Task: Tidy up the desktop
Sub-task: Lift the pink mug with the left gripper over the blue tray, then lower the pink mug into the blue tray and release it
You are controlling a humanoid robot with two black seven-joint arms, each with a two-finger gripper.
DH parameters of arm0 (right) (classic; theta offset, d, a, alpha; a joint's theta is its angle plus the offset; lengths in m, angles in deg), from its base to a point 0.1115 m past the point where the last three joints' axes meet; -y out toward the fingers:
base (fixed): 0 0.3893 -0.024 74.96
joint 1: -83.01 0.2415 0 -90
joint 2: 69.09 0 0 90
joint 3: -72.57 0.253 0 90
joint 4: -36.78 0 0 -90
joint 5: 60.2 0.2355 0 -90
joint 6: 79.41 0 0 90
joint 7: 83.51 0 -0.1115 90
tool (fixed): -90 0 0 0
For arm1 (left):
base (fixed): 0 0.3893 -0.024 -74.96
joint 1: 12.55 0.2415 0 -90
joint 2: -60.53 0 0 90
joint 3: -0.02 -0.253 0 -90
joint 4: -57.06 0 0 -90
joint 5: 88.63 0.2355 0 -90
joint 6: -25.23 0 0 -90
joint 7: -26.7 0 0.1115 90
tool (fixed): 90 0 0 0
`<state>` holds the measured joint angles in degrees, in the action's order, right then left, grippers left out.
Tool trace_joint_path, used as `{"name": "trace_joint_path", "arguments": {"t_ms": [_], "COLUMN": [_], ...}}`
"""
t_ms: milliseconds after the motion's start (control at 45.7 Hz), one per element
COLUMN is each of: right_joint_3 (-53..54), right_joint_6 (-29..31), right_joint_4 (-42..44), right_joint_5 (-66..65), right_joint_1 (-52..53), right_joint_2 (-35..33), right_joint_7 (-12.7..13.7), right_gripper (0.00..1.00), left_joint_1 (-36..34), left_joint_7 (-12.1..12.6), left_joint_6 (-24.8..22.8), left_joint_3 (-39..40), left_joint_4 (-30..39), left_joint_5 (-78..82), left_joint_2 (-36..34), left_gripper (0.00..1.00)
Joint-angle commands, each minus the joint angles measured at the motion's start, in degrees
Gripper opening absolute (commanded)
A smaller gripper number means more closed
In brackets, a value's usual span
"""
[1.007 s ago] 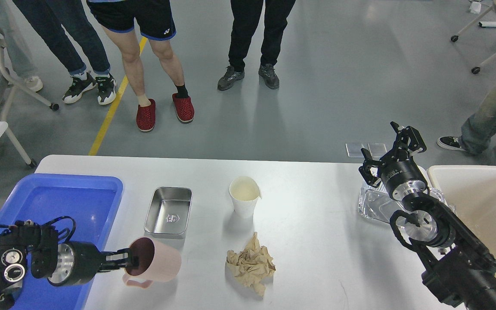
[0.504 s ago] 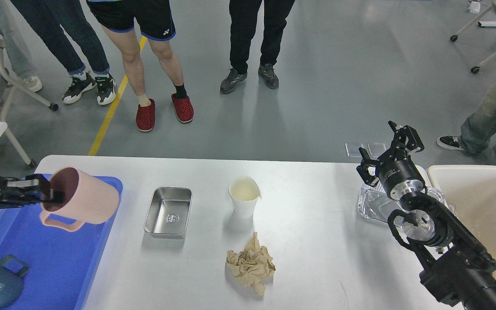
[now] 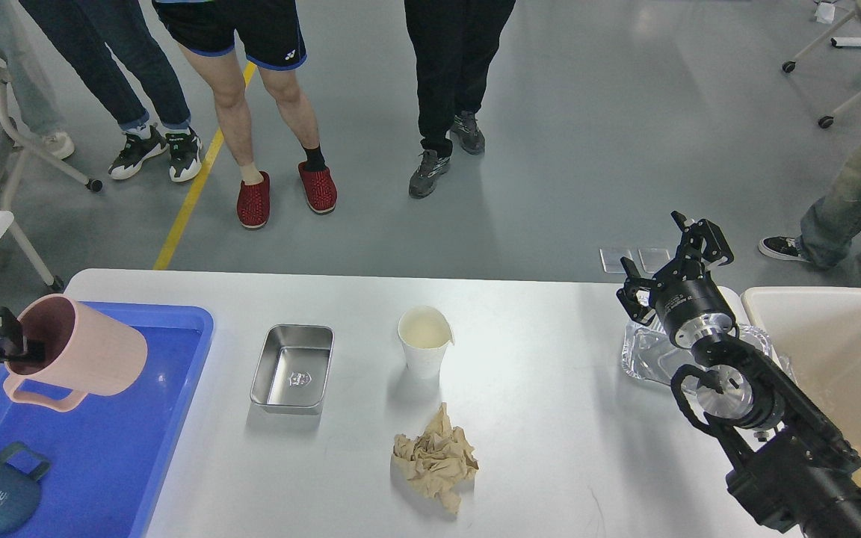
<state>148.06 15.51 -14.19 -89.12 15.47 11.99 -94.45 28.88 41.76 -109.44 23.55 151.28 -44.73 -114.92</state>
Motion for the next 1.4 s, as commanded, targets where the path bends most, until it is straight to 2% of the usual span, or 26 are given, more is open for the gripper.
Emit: {"name": "trace_joint_path", "arguments": {"t_ms": [0, 263, 504, 766, 985, 1095, 1248, 1379], "right_joint_3": [0.0, 0.0, 0.0, 0.0, 0.0, 0.0, 0.0, 0.0], "right_joint_6": [0.0, 0.0, 0.0, 0.0, 0.0, 0.0, 0.0, 0.0], "right_joint_4": [0.0, 0.1, 0.1, 0.1, 0.0, -0.1, -0.1, -0.1], "right_joint_5": [0.0, 0.0, 0.0, 0.0, 0.0, 0.0, 0.0, 0.0], "right_joint_1": [0.0, 0.4, 0.0, 0.0, 0.0, 0.0, 0.0, 0.0], "right_joint_2": [0.1, 0.2, -0.1, 0.2, 0.2, 0.2, 0.2, 0.2], "right_joint_7": [-0.1, 0.0, 0.0, 0.0, 0.0, 0.0, 0.0, 0.0], "right_gripper": [1.00, 1.00, 1.00, 1.00, 1.00, 1.00, 1.00, 1.00], "left_joint_1": [0.4, 3.8, 5.0, 9.6, 13.0, 14.5, 14.7, 14.8], "left_joint_7": [0.6, 0.7, 0.7, 0.5, 0.6, 0.6, 0.7, 0.9], "left_joint_6": [0.9, 6.9, 9.7, 12.4, 16.5, 17.1, 17.8, 17.9], "left_joint_3": [-0.3, -8.8, -13.8, -14.7, -14.7, -14.7, -14.7, -14.7], "left_joint_4": [-1.4, -9.1, -11.8, -18.5, -18.6, -18.6, -18.7, -18.7], "left_joint_5": [0.6, 4.3, 4.3, 4.3, 4.2, 4.3, 4.2, 4.2], "left_joint_2": [0.6, 10.4, 11.4, 14.8, 18.4, 18.6, 18.6, 18.5], "left_gripper": [0.02, 0.03, 0.03, 0.04, 0.05, 0.06, 0.16, 0.34]}}
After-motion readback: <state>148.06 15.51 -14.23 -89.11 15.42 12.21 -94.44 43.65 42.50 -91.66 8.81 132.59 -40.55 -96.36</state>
